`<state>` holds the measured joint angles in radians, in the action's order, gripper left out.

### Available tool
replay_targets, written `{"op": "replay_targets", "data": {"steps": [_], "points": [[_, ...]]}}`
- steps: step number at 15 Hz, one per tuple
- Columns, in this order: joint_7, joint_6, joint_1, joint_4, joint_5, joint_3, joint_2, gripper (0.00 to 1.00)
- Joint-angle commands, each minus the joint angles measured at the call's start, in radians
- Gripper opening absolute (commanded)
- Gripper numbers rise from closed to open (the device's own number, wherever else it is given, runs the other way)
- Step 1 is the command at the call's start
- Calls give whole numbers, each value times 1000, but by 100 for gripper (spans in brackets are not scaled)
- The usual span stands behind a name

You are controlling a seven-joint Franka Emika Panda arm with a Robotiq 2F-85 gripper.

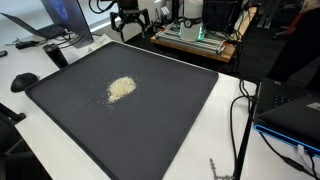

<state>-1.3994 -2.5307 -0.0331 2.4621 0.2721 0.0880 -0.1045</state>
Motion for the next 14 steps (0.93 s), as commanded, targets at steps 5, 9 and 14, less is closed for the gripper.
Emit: {"op": "replay_targets", "data": {"steps": [5,9,14], "points": [[303,-52,-11,16,-22,15,-3,100],[371,-45,-9,-25,31,31,60,100],[523,-114,-15,-51,34,16,151,100]]}}
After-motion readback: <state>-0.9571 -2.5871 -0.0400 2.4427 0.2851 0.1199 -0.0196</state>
